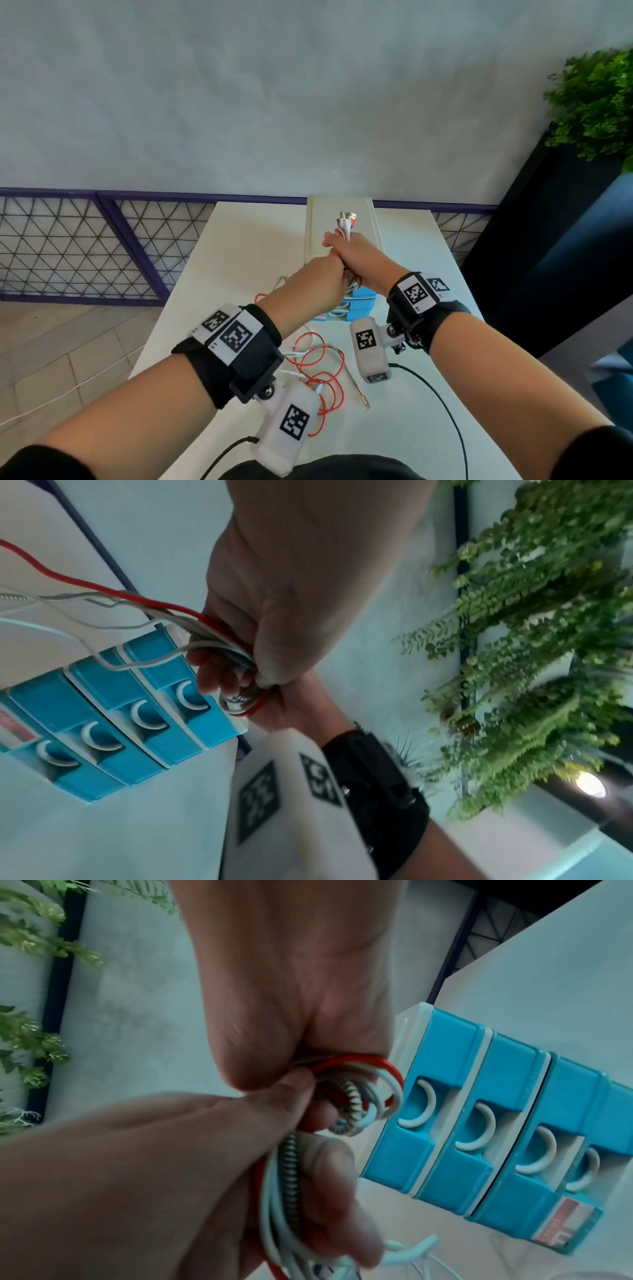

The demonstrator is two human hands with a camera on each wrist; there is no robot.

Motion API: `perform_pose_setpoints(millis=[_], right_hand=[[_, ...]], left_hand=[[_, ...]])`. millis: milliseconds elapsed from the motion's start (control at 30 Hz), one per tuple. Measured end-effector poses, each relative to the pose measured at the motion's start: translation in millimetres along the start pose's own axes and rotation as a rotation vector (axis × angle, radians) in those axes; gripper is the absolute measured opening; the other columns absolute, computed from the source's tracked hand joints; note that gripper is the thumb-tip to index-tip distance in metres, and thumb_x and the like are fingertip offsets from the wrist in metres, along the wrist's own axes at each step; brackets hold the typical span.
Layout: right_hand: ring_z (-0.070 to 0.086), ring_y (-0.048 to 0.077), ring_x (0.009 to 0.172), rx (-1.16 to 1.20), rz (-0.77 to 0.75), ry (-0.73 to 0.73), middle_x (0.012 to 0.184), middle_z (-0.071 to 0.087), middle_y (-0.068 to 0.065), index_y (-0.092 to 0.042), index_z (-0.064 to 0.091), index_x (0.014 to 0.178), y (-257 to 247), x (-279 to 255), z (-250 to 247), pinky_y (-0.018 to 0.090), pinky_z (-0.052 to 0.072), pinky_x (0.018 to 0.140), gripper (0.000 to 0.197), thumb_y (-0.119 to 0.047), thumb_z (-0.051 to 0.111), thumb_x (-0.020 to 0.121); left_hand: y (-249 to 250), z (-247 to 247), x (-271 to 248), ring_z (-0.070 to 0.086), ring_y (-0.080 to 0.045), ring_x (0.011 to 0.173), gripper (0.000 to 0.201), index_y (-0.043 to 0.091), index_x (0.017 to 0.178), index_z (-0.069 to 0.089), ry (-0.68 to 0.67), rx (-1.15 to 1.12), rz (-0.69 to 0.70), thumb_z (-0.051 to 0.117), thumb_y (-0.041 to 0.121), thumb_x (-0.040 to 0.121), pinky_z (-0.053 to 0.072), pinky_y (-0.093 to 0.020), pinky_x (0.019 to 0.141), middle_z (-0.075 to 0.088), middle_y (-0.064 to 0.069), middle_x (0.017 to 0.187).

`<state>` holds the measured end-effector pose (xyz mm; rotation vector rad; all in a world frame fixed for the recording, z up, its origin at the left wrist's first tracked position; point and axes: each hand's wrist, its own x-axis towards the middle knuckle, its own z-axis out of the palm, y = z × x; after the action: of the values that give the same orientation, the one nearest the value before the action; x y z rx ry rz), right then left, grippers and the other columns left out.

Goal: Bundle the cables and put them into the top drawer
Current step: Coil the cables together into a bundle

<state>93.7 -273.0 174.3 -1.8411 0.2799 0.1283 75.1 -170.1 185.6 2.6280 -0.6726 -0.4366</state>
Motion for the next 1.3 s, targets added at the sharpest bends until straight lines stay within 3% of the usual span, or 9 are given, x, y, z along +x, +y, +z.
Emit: perform_pose_setpoints(millis=[167,333,467,567,700,933,1100,1200,1300], right_hand=[[0.042,0.01,0.05,0.393,0.032,-0.008,0.061,0.039,-0.001,-0.011,0.052,0.086,-4.9,7.1,-5.0,0.023,0.04,0.051,0.026,-0.033,0.046,0.098],[0.065,0.019,0.061,0.793,0.119,-0.124,0.068,0.058,0.005,-0.013,0.048,0.079,-3.7,5.7,-7.4,0.036,0.059,0.064,0.03,-0.035,0.049,0.098],[0.073,0.028,0.086,0.903,0.096,-0.212,0.098,0.072,0.02,-0.013,0.047,0.075,-2.3,3.9,-5.2,0.041,0.056,0.08,0.036,-0.038,0.041,0.1],[0.072,0.021,0.065,0.91,0.128,-0.142,0.077,0.073,0.013,-0.013,0.049,0.077,-2.1,4.2,-0.9,0.033,0.061,0.06,0.035,-0.04,0.047,0.098],[0.032,0.004,0.032,0.932,0.133,-0.13,0.045,0.036,-0.008,-0.015,0.045,0.075,-5.3,8.7,-0.2,0.017,0.033,0.034,0.034,-0.041,0.052,0.096],[0.026,0.002,0.029,0.849,0.053,-0.136,0.042,0.031,-0.009,-0.016,0.044,0.073,-16.6,18.2,-28.9,0.016,0.025,0.03,0.033,-0.039,0.049,0.097],[0.037,0.005,0.035,0.54,0.065,-0.183,0.047,0.038,-0.006,-0.013,0.05,0.078,-17.7,12.3,-32.1,0.018,0.037,0.036,0.029,-0.033,0.051,0.098],[0.066,0.016,0.065,0.208,0.04,-0.224,0.071,0.066,0.007,-0.006,0.061,0.088,-14.4,7.4,-28.2,0.03,0.057,0.062,0.028,-0.03,0.051,0.098],[0.063,0.028,0.09,-0.02,0.058,-0.334,0.098,0.066,0.02,-0.004,0.066,0.1,-5.1,4.1,-23.2,0.042,0.052,0.086,0.037,-0.039,0.056,0.094]], left_hand=[[-14.4,1.8,-0.6,0.068,-0.02,0.079,0.037,0.015,0.081,0.062,-0.035,-0.188,0.03,0.036,0.038,0.097,0.049,-0.039,0.086,0.074,0.0,0.074],[-17.9,10.1,-2.3,0.062,-0.016,0.066,0.037,0.026,0.072,0.051,-0.02,-0.281,0.05,0.029,0.036,0.1,0.043,-0.028,0.07,0.06,0.009,0.061],[-25.9,18.4,-0.4,0.054,-0.006,0.059,0.04,0.013,0.083,0.056,0.022,-0.354,0.055,0.029,0.037,0.101,0.036,-0.019,0.057,0.059,0.004,0.066],[-31.3,25.3,2.3,0.056,-0.011,0.065,0.043,0.013,0.083,0.057,0.006,-0.413,0.126,0.029,0.041,0.1,0.042,-0.02,0.063,0.062,-0.002,0.073],[-45.4,30.7,3.2,0.048,-0.011,0.058,0.046,0.017,0.072,0.058,-0.069,-0.687,0.284,0.034,0.05,0.094,0.04,-0.011,0.059,0.053,0.002,0.062],[-97.5,45.3,4.8,0.045,-0.01,0.051,0.055,0.02,0.065,0.053,-0.264,-0.876,0.256,0.047,0.075,0.071,0.047,-0.02,0.063,0.033,0.004,0.054],[-95.9,23.6,6.8,0.048,-0.015,0.057,0.038,0.017,0.07,0.053,-0.189,-0.799,0.131,0.043,0.047,0.092,0.041,-0.024,0.067,0.044,0.006,0.054],[-89.0,12.1,16.9,0.045,-0.021,0.06,0.032,0.014,0.074,0.057,-0.021,-0.469,0.124,0.048,0.036,0.095,0.036,-0.031,0.062,0.047,0.001,0.058],[-77.6,-2.5,22.2,0.049,-0.016,0.062,0.019,0.011,0.085,0.058,0.117,-0.36,0.175,0.062,0.03,0.087,0.038,-0.03,0.058,0.053,0.005,0.063]])
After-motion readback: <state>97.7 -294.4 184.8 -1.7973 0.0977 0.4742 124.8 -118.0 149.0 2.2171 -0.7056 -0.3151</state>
